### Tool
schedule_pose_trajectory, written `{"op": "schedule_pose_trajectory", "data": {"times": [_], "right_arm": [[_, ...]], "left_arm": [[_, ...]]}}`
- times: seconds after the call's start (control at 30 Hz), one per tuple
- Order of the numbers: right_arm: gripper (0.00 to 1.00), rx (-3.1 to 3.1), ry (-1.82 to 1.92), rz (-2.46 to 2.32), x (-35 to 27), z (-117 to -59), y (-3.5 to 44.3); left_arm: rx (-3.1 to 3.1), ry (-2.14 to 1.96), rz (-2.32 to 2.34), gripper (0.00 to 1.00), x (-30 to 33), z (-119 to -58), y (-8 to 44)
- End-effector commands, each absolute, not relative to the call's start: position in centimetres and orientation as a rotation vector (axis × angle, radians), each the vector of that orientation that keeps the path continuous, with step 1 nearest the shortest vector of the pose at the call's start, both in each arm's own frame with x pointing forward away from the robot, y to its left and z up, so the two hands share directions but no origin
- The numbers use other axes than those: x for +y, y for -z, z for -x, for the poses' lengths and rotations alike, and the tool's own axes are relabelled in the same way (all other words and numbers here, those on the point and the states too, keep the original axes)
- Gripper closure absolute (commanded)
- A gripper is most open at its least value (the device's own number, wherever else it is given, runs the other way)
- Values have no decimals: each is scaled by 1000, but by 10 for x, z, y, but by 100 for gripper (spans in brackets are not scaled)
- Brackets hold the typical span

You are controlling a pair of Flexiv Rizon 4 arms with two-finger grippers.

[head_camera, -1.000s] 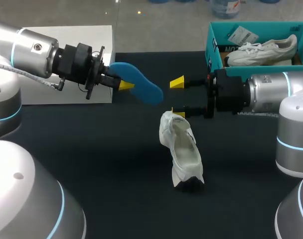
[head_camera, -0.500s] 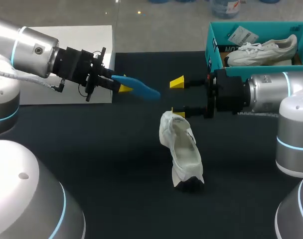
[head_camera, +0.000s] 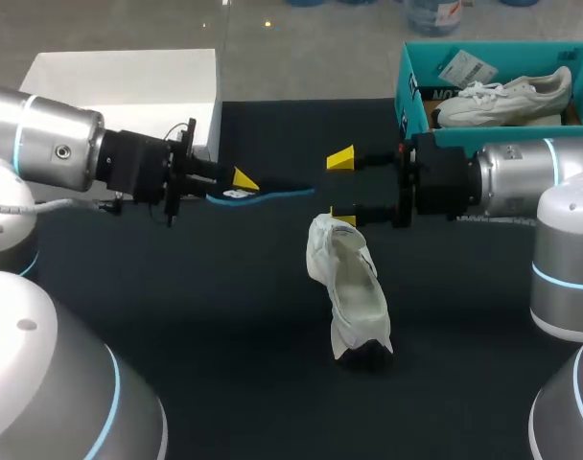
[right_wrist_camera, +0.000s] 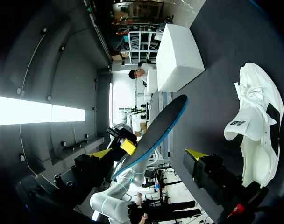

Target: Take the shoe out of the shoebox, open the shoe tongue, remove and reinsert the insole, then place the shoe into the shoebox

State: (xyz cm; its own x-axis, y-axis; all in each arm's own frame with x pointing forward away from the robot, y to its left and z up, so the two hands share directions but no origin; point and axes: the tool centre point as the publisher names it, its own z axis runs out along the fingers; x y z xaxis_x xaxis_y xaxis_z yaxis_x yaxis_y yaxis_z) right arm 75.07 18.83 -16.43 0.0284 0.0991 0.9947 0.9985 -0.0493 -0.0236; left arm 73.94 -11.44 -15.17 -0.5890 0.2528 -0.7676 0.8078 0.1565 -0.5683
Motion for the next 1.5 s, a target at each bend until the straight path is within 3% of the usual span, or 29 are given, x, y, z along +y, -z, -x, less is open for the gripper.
{"op": "schedule_pose_trajectory", "data": {"times": [0.03, 0.97, 1.0, 1.03, 1.5], "right_arm": [[0, -1240, 1176, 1334, 189, -750, 165], [0, -1240, 1176, 1334, 189, -750, 165], [58, -1240, 1176, 1334, 189, -750, 165], [100, -1240, 1176, 1334, 189, -750, 165], [100, -1240, 1176, 1334, 189, -750, 165]], "left_arm": [[1891, 1429, -982, 100, -122, -726, 157], [1804, 1385, -1088, 100, -182, -703, 162], [1803, 1386, -1087, 100, -182, -703, 162], [1801, 1386, -1087, 100, -182, -703, 161], [1811, 1350, -1103, 100, -176, -705, 167]]}}
